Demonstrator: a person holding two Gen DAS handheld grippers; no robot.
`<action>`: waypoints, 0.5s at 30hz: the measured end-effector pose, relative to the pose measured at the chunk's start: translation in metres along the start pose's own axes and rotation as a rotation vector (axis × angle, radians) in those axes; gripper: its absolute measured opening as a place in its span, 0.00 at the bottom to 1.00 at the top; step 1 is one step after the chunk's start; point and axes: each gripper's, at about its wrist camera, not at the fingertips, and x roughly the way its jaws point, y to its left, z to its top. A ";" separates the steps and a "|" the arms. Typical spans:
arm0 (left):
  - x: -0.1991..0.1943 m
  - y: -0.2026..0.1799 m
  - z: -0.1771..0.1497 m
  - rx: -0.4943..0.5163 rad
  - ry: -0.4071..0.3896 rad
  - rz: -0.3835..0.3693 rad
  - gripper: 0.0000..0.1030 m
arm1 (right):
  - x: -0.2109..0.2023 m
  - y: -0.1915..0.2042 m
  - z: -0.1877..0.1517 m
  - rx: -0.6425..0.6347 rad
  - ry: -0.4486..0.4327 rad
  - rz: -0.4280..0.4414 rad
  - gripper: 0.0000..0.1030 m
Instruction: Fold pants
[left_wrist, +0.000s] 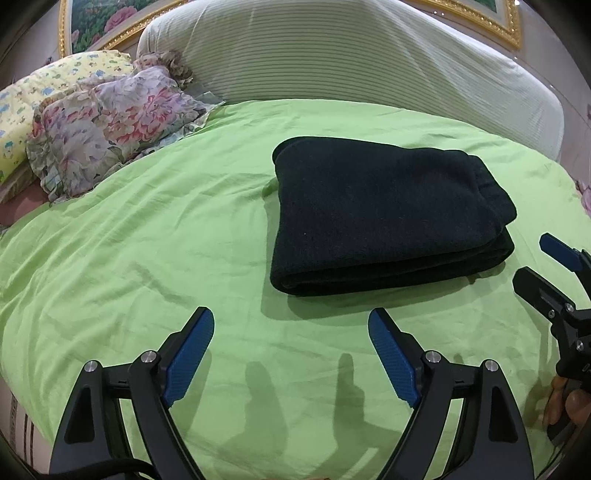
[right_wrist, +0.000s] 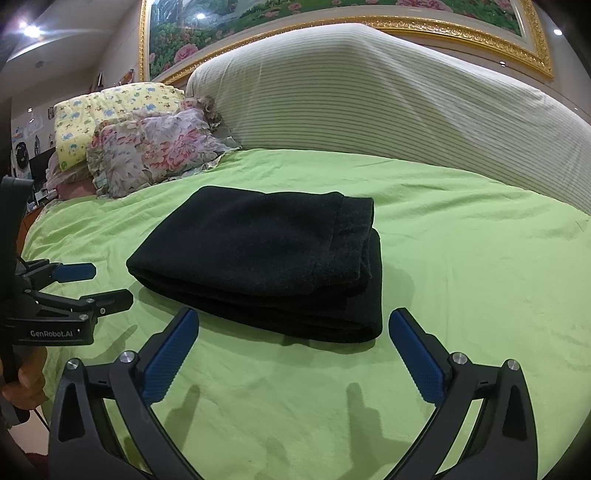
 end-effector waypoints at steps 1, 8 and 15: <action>-0.001 -0.001 0.000 0.004 -0.005 0.005 0.84 | 0.000 0.000 0.000 0.001 0.001 -0.001 1.00; -0.005 -0.005 -0.002 0.018 -0.038 0.004 0.84 | -0.001 -0.001 0.000 0.004 -0.003 -0.003 1.00; -0.005 -0.007 -0.003 0.026 -0.057 -0.001 0.85 | -0.001 -0.001 0.000 0.004 -0.008 -0.001 1.00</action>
